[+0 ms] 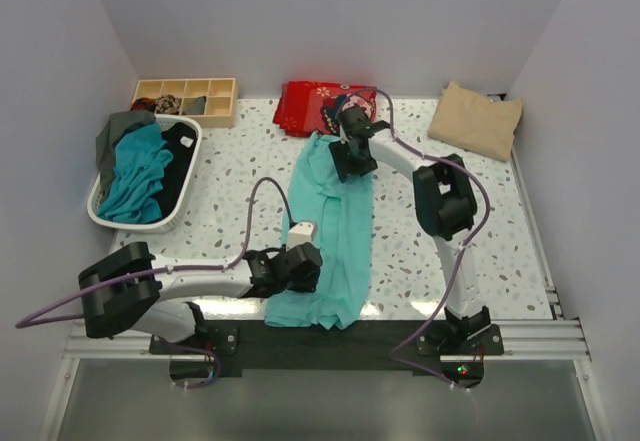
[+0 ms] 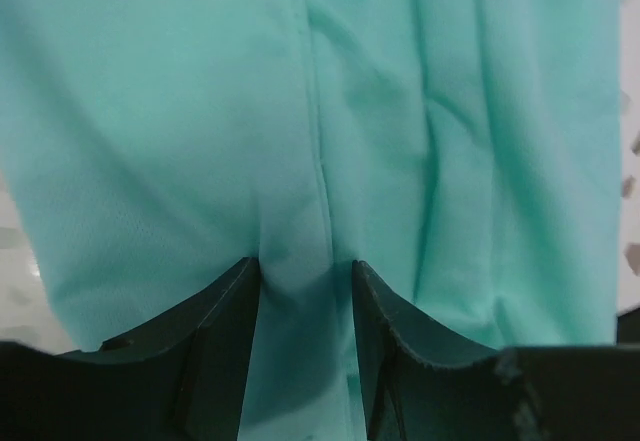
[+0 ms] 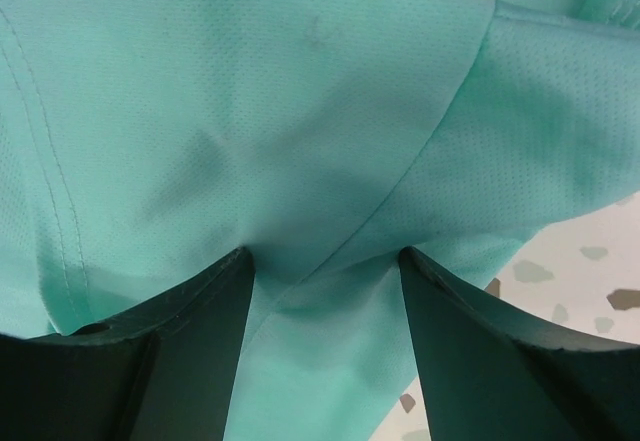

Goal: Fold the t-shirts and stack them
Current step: Rotate the tshirt 90 degrees

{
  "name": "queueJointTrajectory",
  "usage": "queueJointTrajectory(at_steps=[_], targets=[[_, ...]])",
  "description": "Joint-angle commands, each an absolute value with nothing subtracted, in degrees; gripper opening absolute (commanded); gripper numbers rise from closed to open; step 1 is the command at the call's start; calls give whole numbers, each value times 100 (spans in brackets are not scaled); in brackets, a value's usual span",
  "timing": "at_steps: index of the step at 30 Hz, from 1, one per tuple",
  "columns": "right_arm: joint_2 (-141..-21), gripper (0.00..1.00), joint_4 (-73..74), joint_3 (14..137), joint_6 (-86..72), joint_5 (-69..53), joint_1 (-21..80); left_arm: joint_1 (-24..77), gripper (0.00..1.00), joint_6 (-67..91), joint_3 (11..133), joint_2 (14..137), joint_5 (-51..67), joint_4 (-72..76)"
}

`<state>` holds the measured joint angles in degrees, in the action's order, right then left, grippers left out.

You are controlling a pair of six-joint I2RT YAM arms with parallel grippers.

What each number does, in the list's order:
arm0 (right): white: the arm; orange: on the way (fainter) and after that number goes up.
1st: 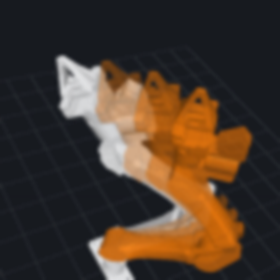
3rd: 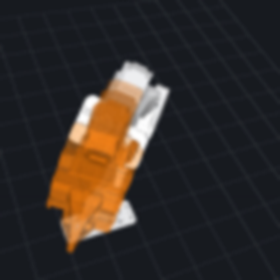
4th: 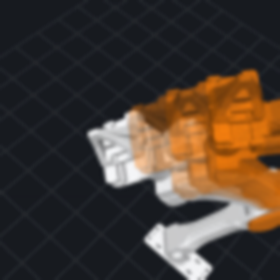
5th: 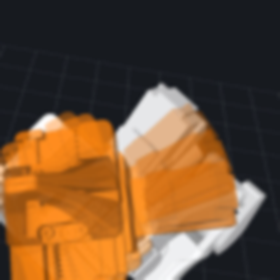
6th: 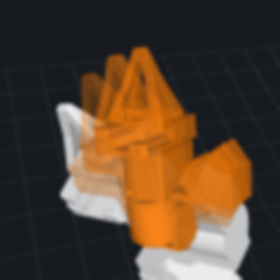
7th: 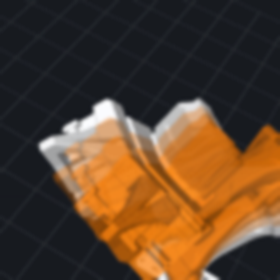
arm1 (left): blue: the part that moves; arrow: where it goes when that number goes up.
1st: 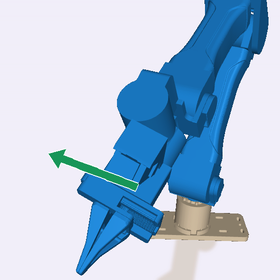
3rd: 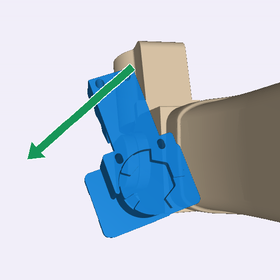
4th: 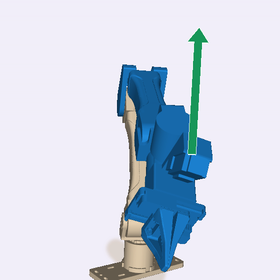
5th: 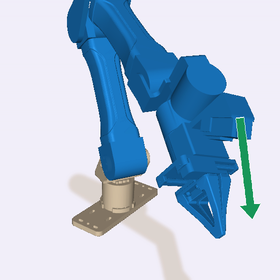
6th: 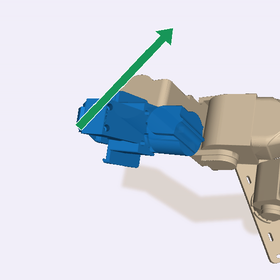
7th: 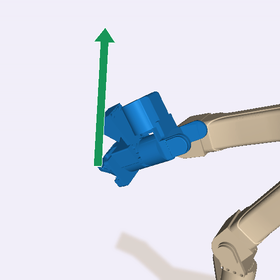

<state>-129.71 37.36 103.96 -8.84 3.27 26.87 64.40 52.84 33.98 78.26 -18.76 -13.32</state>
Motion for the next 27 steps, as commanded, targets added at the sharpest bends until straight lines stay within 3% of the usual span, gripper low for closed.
queueJointTrajectory(at_steps=[1,5,8,14,20,23,27], targets=[[-13359,64,4280,10573,-677,9,2979,7074,44,5748,3506,8340,-1336,-633],[-13377,64,4368,10635,-659,140,3006,7330,37,5775,3876,8710,-1406,-993],[-13202,64,4369,10591,-642,342,3015,7339,38,5879,3894,8579,-1651,-1186],[-12087,66,3982,9977,-659,694,3006,7269,54,6240,4244,7753,-2984,-2818],[-10487,68,3806,8871,-835,1177,2962,6935,59,6802,4412,6374,-3796,-4595],[-9731,68,3762,8151,-1010,1170,2953,6935,58,6768,4342,5671,-3692,-4729],[-8765,68,3736,7026,-1624,347,2953,6987,47,6530,3939,5370,-2920,-4317]])
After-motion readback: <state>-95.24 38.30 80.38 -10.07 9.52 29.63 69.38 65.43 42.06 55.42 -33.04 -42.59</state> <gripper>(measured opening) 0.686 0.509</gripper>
